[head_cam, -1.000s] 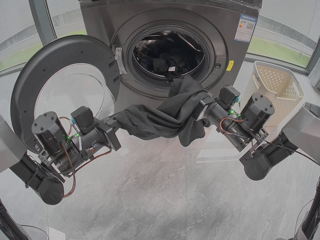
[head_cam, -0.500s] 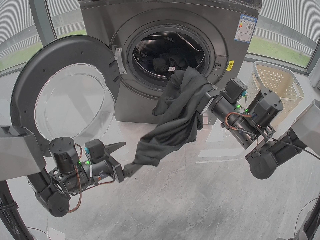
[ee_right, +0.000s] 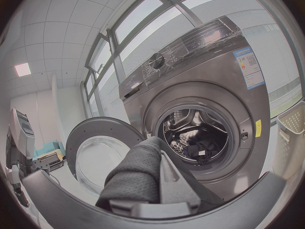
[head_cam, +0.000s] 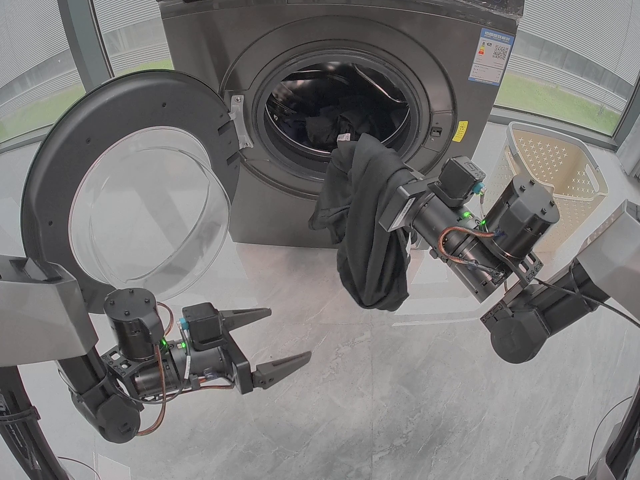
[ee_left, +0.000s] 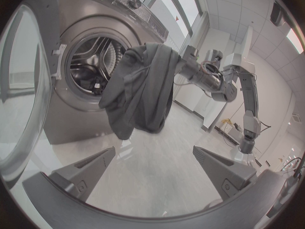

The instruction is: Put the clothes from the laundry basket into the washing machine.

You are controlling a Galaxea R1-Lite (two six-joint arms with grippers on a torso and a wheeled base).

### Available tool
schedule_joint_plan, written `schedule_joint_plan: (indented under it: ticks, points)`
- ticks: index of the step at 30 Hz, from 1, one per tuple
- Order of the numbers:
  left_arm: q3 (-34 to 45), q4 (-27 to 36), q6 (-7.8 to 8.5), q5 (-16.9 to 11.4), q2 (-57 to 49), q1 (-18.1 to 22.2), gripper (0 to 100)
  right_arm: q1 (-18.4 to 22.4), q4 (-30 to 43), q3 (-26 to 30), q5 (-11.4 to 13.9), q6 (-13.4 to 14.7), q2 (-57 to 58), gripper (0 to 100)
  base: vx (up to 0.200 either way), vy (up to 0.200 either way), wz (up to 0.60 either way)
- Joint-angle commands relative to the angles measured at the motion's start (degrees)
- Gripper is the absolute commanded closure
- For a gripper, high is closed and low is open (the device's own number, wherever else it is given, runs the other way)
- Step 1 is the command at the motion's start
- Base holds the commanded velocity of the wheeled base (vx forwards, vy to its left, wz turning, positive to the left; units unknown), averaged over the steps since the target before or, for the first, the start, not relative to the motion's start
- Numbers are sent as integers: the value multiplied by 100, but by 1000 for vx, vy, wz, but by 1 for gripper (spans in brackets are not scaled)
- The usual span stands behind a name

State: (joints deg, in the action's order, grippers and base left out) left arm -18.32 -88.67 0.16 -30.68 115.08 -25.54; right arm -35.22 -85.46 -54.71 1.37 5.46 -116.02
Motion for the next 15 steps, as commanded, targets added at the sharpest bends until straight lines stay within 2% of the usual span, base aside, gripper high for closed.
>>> schedule_joint_plan:
  ticks: [1, 2, 3, 6, 11, 15]
  points:
    - [-1068, 8, -271, 212, 182, -197, 0, -178, -6, 127, -5, -10, -123, 100, 0, 0, 0]
    - [-1068, 8, -271, 212, 182, -197, 0, -178, -6, 127, -5, -10, -123, 100, 0, 0, 0]
    - [-1552, 17, -438, 405, 322, -329, 0, -249, -15, 136, -22, -10, -184, 100, 0, 0, 0]
    - [-2105, 17, -587, 616, 595, -408, 0, -293, -15, 110, -31, -10, -307, 100, 0, 0, 0]
    - [-2615, 61, -605, 651, 858, -505, 0, -380, -24, 119, -40, -10, -413, 100, 0, 0, 0]
    - [-2756, 184, -596, 836, 964, -601, 0, -468, -24, 127, -40, -10, -386, 100, 0, 0, 0]
